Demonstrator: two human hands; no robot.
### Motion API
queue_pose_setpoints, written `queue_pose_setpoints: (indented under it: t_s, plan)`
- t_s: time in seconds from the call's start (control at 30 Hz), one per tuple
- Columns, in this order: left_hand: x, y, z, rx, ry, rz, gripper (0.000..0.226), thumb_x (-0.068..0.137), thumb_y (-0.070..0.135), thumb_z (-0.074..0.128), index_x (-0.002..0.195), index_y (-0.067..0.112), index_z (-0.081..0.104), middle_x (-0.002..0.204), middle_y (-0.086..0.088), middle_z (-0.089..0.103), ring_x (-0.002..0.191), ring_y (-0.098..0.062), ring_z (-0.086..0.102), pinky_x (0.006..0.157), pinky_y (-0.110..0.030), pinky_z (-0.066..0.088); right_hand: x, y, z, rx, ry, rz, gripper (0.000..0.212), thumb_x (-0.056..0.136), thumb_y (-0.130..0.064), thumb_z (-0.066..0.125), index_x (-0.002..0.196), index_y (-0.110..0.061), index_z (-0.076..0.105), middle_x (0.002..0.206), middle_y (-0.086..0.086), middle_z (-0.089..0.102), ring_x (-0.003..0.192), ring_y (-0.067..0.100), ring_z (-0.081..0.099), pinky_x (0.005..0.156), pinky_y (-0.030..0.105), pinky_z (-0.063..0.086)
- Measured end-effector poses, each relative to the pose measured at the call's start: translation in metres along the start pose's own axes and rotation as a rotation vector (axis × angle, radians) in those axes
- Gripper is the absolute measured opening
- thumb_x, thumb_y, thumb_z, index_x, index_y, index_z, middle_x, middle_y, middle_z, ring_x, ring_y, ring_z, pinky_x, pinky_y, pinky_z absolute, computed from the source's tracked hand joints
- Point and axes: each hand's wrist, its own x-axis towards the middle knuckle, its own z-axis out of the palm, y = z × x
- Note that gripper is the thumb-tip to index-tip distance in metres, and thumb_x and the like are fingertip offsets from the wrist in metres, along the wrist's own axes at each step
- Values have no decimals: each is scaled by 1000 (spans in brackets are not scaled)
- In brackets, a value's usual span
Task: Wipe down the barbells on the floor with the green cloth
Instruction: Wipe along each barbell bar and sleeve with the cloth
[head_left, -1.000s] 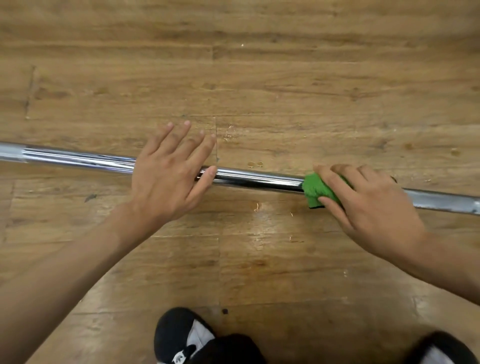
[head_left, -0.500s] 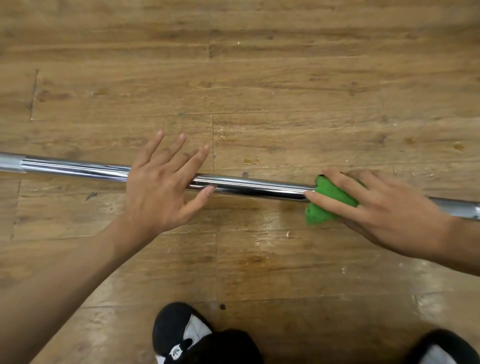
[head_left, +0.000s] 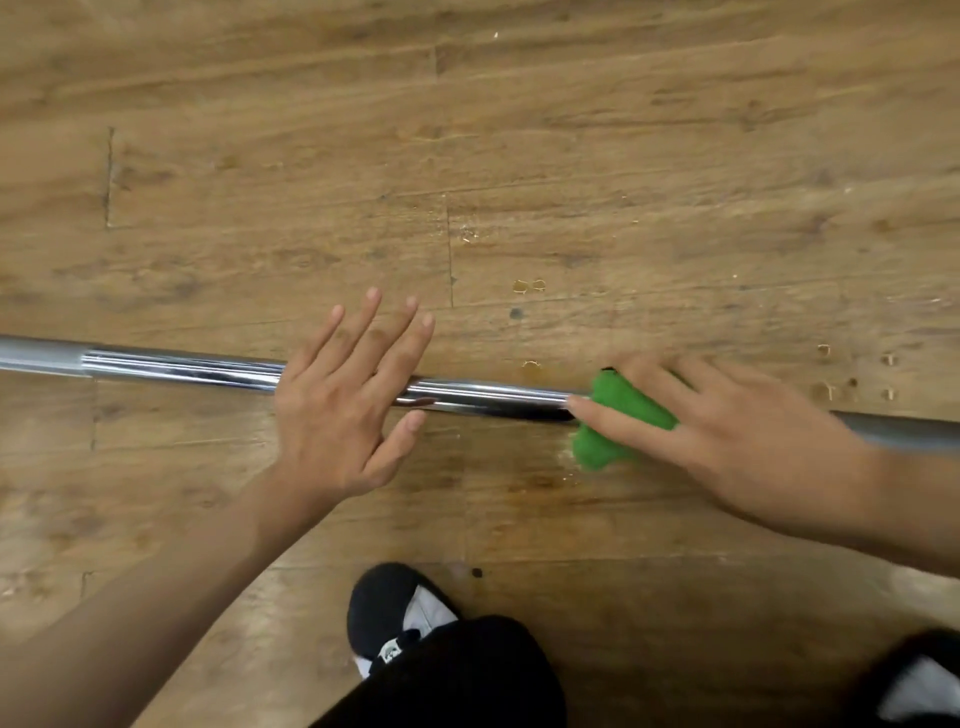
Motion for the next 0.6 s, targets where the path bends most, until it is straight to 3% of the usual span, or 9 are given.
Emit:
queue_pose_setpoints:
  t_s: [0.1, 0.2, 0.37, 0.5, 0.6]
  plan:
    - [-11, 6, -2, 52, 21, 13, 72, 107, 52, 16, 152, 9, 52, 158, -12, 50, 151, -34, 40, 121, -52, 33, -40, 9, -3, -36, -59, 8, 79, 89, -8, 34, 165, -25, 18, 146, 33, 49, 97, 47, 62, 70, 51, 57]
    - [-19, 15, -4, 65, 40, 7, 71, 107, 50, 14, 151, 12, 54, 157, -11, 50, 150, -34, 42, 119, -51, 35, -3, -30, 0, -7, -27, 51, 77, 91, -13, 37, 165, -23, 21, 144, 33, 51, 93, 48, 65, 62, 50, 57]
    - [-39, 19, -6, 81, 41, 16, 71, 109, 45, 9, 150, 8, 54, 157, -15, 50, 149, -36, 43, 118, -52, 34, 89, -100, 11, 117, 22, 80, 76, 101, -27, 48, 165, -21, 8, 145, 23, 51, 104, 41, 63, 76, 48, 54]
    - [-50, 19, -4, 126, 34, 37, 76, 107, 49, 7, 152, 9, 52, 157, -14, 50, 149, -37, 43, 119, -50, 32, 17, -63, 11, 132, -8, -17, 79, 93, -11, 41, 166, -21, 14, 147, 31, 47, 100, 45, 61, 77, 52, 58]
    - [-53, 23, 0, 153, 64, 36, 75, 106, 51, 9, 151, 12, 56, 156, -12, 52, 148, -37, 44, 116, -51, 33, -50, -33, 5, 46, -71, -37, 78, 91, -11, 34, 166, -22, 13, 151, 35, 43, 103, 48, 61, 78, 54, 59]
